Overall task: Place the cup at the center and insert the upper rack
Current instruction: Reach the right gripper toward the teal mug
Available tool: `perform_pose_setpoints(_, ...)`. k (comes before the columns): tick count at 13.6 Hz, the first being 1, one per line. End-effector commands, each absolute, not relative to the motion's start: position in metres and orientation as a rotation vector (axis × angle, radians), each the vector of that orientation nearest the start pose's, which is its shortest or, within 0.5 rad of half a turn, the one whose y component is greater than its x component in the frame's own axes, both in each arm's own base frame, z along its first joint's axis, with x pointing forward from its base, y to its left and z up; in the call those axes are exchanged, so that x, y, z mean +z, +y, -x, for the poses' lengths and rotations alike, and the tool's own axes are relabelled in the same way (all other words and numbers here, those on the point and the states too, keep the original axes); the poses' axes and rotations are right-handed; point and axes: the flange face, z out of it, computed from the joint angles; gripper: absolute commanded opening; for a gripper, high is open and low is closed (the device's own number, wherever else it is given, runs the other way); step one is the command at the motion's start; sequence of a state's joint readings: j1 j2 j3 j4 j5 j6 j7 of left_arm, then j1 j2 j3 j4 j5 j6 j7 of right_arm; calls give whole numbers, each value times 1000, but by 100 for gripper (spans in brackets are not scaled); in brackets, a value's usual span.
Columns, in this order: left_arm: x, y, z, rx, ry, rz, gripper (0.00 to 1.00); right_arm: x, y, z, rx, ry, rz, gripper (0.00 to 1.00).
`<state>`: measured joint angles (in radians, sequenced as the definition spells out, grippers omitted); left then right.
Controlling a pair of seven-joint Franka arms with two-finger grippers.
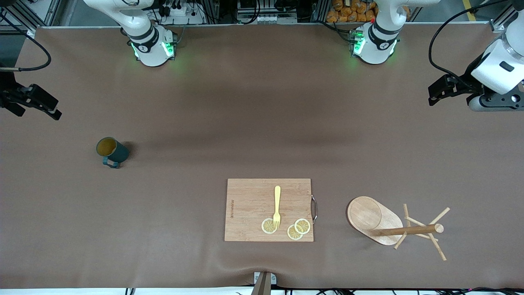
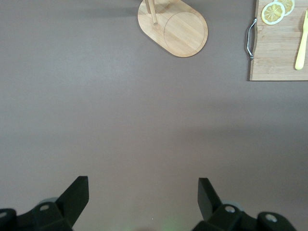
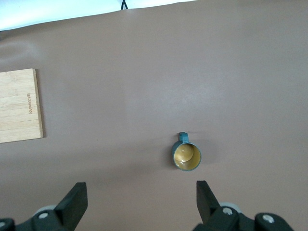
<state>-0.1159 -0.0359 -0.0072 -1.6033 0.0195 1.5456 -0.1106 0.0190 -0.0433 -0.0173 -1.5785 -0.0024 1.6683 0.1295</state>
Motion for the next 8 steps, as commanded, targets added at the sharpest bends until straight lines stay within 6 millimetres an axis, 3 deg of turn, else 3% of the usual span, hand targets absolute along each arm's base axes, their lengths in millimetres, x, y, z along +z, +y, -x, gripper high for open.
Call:
perform_pose_setpoints(1, 631, -66, -534, 31, 47, 3123, 100, 659, -2, -553, -223, 202, 3134, 100)
perform_pose_setpoints(7, 639, -68, -536, 5, 64, 3126, 100, 658, -1, -554, -216, 206, 3122, 100)
perform_pose_setpoints(8, 639, -68, -536, 6, 62, 3132, 100, 648, -4, -560, -193, 209, 3130, 100)
